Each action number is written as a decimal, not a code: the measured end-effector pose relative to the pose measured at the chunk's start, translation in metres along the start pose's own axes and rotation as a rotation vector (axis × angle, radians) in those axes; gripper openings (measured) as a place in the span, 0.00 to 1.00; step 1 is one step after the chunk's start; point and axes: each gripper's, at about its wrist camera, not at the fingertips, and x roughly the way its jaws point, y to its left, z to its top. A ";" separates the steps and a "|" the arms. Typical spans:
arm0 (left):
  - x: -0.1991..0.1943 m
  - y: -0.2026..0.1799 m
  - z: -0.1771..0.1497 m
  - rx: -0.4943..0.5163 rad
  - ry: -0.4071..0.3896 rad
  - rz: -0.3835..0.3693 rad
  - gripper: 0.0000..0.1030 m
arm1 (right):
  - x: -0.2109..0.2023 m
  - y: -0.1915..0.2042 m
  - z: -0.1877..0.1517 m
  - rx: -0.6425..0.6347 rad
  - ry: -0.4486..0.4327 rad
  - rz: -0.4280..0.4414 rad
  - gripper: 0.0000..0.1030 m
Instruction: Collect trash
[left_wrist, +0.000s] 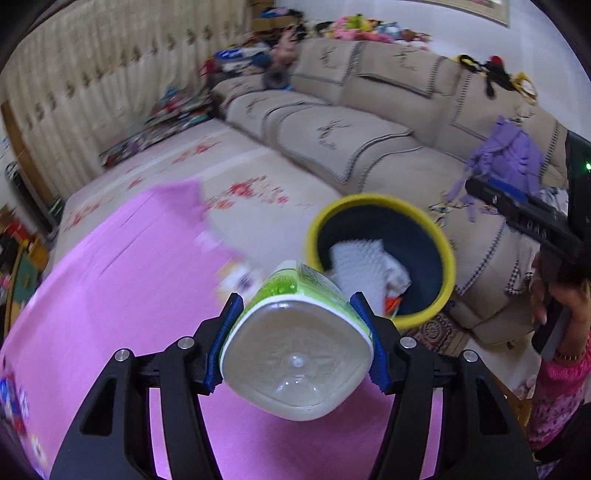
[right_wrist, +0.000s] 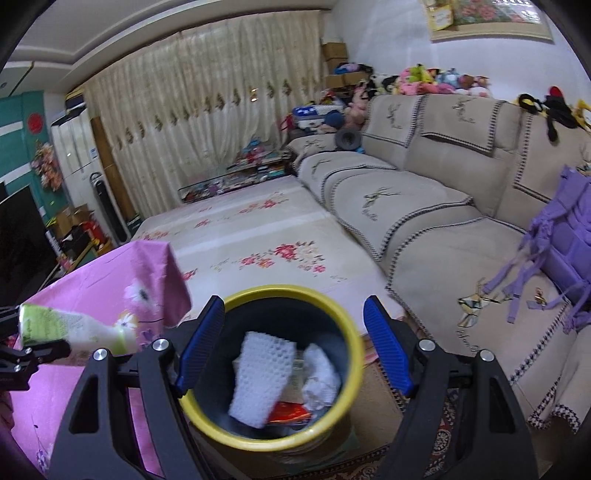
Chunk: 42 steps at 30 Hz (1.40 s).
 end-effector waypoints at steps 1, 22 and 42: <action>0.008 -0.010 0.010 0.013 -0.008 -0.022 0.58 | -0.002 -0.005 0.000 0.006 -0.003 -0.011 0.71; -0.022 -0.010 0.005 -0.120 -0.229 0.001 0.95 | -0.040 0.009 -0.010 -0.011 -0.016 0.002 0.74; -0.286 0.067 -0.261 -0.521 -0.478 0.615 0.95 | -0.142 0.117 -0.058 -0.141 -0.073 0.187 0.86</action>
